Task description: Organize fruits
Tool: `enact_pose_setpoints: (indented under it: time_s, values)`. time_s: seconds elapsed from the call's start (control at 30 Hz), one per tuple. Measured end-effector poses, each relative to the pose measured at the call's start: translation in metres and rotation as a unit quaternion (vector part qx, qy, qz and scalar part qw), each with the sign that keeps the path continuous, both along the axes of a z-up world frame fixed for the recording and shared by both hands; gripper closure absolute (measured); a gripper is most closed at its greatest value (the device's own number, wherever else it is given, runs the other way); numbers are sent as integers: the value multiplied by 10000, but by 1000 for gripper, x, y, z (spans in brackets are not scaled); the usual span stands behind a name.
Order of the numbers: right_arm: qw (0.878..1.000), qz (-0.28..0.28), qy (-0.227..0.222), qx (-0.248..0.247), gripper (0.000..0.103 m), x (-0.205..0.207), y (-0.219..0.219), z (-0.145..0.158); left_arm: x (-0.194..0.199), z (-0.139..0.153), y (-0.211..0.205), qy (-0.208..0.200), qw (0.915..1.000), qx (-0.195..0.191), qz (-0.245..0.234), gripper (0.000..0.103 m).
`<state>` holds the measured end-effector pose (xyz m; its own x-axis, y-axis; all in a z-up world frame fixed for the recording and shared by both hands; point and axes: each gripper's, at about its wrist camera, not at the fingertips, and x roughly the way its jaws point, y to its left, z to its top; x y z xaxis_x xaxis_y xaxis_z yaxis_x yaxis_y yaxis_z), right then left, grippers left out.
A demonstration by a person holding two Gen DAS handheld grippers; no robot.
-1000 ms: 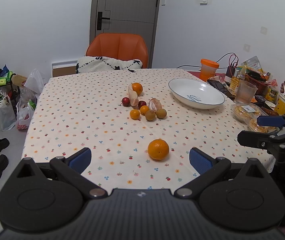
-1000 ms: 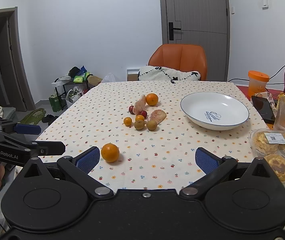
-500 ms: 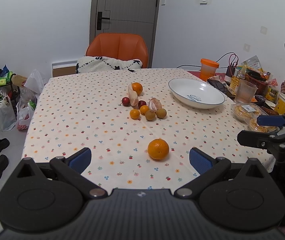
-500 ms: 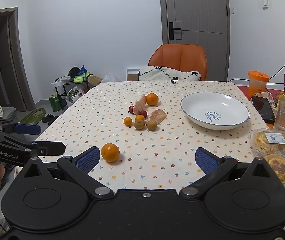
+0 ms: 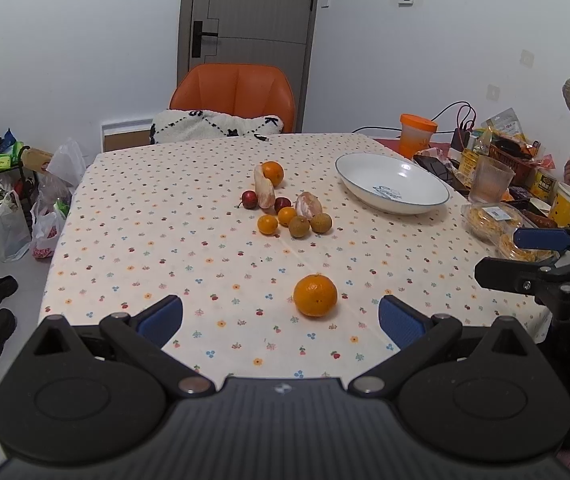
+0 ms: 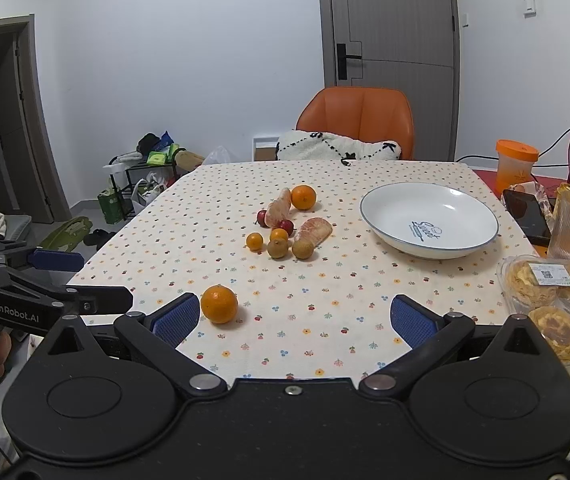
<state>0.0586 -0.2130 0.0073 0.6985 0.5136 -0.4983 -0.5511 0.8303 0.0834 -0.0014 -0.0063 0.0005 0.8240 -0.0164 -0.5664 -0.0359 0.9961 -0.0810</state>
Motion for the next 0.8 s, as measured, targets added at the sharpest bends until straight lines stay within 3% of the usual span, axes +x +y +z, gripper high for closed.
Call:
enact_pose_setpoints:
  time_s: [0.33, 0.8]
  values:
    - [10000, -7, -25, 1, 0, 12, 0, -4, 13, -4, 6, -53, 9999, 86, 37, 0]
    - [9997, -128, 185, -84, 0, 48, 9, -34, 52, -32, 8, 69, 9994, -303, -151, 2]
